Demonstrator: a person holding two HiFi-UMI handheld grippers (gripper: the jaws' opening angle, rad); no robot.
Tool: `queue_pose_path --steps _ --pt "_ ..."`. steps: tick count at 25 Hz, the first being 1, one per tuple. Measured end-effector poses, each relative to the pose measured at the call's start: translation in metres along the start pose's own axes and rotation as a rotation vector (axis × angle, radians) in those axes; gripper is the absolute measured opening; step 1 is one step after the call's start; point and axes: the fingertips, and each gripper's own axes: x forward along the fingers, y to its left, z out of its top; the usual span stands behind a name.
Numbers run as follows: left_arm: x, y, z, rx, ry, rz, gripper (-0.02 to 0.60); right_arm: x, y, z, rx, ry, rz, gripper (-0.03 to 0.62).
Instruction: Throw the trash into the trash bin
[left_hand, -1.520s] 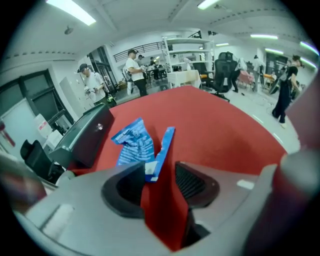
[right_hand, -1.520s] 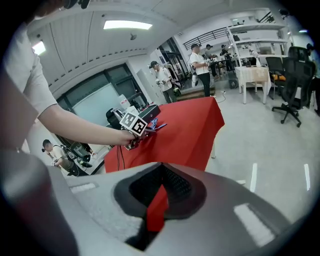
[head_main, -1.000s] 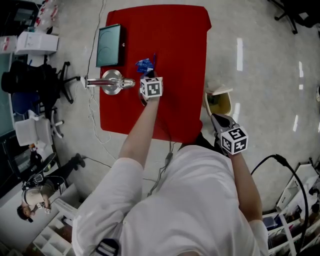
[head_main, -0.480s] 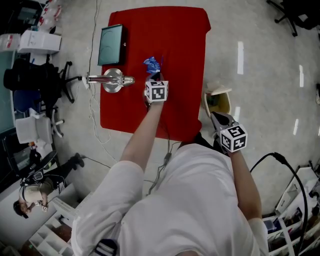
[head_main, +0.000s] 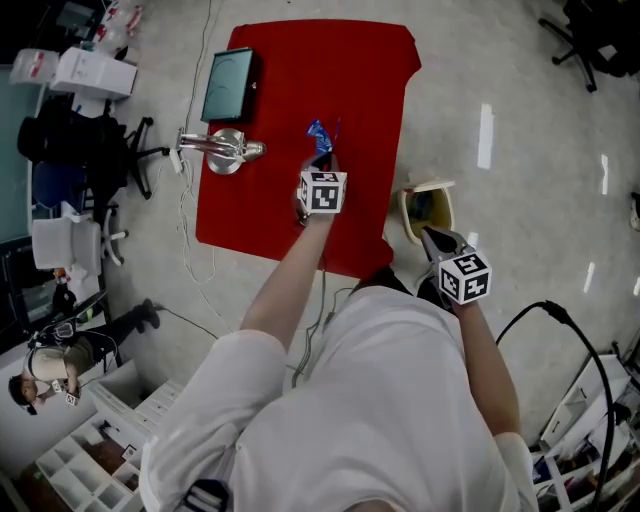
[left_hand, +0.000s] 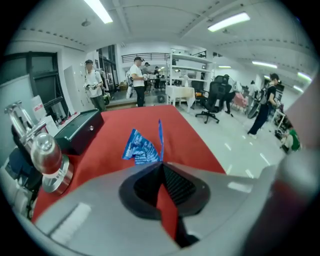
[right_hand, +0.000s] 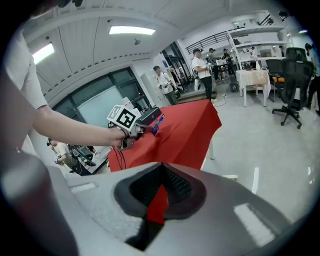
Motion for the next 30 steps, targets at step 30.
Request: queue_pose_path --steps 30 --pt "-0.057 -0.233 -0.056 0.085 0.076 -0.153 0.003 -0.097 -0.095 -0.072 0.053 -0.022 0.022 0.002"
